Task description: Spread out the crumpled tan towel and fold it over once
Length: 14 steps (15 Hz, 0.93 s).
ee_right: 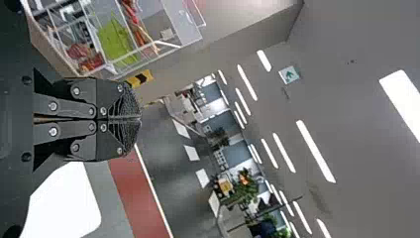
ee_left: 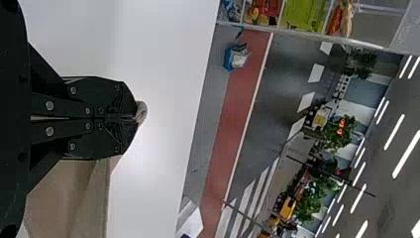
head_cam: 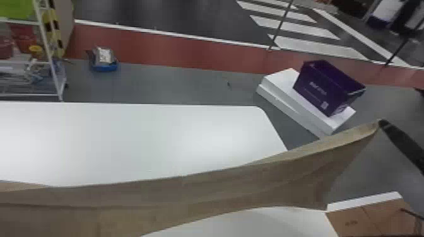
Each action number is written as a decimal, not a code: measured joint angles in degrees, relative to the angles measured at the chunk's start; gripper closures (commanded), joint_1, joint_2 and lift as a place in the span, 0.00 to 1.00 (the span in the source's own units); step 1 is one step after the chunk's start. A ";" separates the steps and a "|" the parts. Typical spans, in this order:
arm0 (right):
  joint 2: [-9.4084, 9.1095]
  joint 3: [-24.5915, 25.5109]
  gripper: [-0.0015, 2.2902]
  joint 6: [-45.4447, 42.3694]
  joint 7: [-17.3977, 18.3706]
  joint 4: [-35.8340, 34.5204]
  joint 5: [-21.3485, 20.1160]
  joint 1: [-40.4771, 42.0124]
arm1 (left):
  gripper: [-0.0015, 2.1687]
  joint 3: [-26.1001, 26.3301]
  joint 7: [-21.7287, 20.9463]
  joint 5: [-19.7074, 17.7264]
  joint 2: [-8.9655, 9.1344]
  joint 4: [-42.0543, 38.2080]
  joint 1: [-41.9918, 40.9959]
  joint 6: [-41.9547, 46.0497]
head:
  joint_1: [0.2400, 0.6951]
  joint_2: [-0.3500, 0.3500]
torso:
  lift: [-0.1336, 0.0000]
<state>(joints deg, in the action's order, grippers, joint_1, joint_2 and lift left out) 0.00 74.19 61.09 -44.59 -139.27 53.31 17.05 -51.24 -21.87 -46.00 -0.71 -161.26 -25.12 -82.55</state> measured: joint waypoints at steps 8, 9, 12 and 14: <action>0.00 10.80 0.77 16.34 -3.30 -2.97 12.56 -0.05 | 0.62 -18.43 -0.60 -15.01 0.05 1.75 4.80 -4.72 | 1.00 0.28 | 0.07; 0.00 12.29 0.77 18.06 -3.54 -2.97 13.76 -0.11 | 0.62 -20.02 -0.69 -16.55 0.07 2.01 4.94 -4.76 | 1.00 0.28 | 0.07; 0.00 16.47 0.77 24.09 -5.21 -2.56 16.96 -0.30 | 0.62 -25.45 -1.50 -21.20 0.28 2.34 5.52 -6.08 | 1.00 0.32 | 0.07; 0.00 18.47 0.77 26.66 -5.33 -1.84 18.62 -0.62 | 0.62 -30.03 -1.88 -24.92 0.36 2.27 6.49 -7.24 | 1.00 0.33 | 0.07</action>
<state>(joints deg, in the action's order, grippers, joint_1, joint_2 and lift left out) 0.00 92.66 87.75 -49.92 -141.12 71.92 16.43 -81.27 -23.75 -70.92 -0.35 -158.99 -18.64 -89.79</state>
